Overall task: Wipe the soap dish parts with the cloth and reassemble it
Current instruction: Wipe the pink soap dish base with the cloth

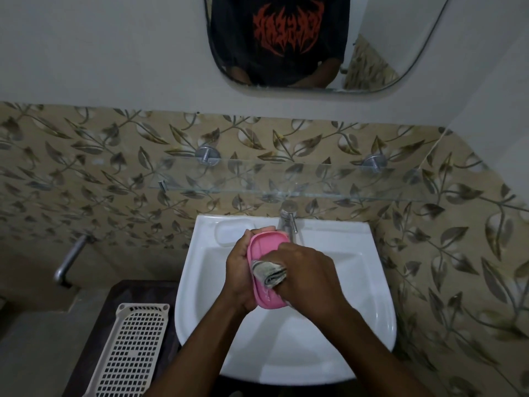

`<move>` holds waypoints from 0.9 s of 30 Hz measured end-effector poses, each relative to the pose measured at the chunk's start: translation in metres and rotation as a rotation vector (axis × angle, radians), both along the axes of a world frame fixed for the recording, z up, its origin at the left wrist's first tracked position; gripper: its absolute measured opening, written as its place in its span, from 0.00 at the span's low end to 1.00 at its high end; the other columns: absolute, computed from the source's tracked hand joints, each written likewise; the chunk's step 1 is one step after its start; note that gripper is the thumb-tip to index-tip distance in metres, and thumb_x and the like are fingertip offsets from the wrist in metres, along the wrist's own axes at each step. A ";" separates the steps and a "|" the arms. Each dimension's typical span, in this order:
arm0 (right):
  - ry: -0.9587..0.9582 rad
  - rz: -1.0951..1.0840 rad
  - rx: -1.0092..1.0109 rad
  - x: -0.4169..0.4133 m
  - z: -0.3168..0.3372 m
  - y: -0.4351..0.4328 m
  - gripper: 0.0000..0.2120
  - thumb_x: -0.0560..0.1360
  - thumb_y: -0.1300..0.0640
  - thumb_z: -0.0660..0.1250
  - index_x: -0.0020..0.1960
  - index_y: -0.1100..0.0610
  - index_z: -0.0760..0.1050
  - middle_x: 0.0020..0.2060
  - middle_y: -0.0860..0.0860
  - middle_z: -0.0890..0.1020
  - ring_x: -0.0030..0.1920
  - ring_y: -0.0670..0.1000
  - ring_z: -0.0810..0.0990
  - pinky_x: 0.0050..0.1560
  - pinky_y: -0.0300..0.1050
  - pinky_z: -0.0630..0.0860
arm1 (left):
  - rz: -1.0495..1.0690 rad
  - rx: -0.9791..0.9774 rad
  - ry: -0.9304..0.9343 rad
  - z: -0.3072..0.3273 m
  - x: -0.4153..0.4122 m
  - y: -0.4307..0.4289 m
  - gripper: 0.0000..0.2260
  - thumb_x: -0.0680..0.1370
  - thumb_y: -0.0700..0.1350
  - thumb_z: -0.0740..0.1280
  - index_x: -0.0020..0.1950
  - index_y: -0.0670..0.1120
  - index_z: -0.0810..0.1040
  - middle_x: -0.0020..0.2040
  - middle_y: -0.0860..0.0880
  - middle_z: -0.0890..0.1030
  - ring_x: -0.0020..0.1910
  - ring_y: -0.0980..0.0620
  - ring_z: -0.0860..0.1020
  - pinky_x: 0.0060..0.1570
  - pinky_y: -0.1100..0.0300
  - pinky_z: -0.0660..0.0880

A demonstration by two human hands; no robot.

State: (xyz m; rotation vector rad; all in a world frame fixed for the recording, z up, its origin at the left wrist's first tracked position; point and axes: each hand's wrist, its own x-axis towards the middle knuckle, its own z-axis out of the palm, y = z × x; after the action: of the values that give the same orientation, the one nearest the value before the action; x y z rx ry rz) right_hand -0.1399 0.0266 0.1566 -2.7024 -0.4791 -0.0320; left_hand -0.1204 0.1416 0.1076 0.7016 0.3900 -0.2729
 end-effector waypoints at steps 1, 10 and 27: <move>-0.046 0.005 -0.050 0.001 0.002 -0.009 0.08 0.71 0.45 0.69 0.46 0.46 0.83 0.40 0.46 0.84 0.40 0.51 0.83 0.40 0.42 0.76 | -0.021 0.003 0.006 0.000 0.000 -0.001 0.25 0.81 0.57 0.54 0.51 0.42 0.84 0.45 0.39 0.84 0.41 0.43 0.83 0.49 0.49 0.77; -0.058 0.115 -0.047 0.008 0.014 -0.005 0.06 0.70 0.50 0.72 0.47 0.45 0.83 0.41 0.45 0.84 0.41 0.50 0.83 0.41 0.41 0.75 | -0.153 -0.015 0.084 -0.001 0.005 0.005 0.28 0.81 0.59 0.55 0.44 0.42 0.87 0.45 0.40 0.85 0.42 0.44 0.83 0.53 0.49 0.75; -0.016 0.272 -0.302 -0.001 0.029 0.002 0.11 0.75 0.48 0.67 0.56 0.48 0.81 0.50 0.49 0.83 0.50 0.54 0.83 0.51 0.46 0.78 | -0.103 0.122 0.172 0.007 0.023 0.011 0.25 0.76 0.62 0.63 0.51 0.41 0.85 0.52 0.36 0.82 0.53 0.37 0.78 0.65 0.41 0.70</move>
State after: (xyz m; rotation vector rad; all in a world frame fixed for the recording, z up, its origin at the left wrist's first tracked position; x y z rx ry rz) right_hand -0.1406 0.0286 0.1853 -2.9009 -0.9181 0.1023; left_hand -0.0979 0.1526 0.1143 0.8219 0.5379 -0.4112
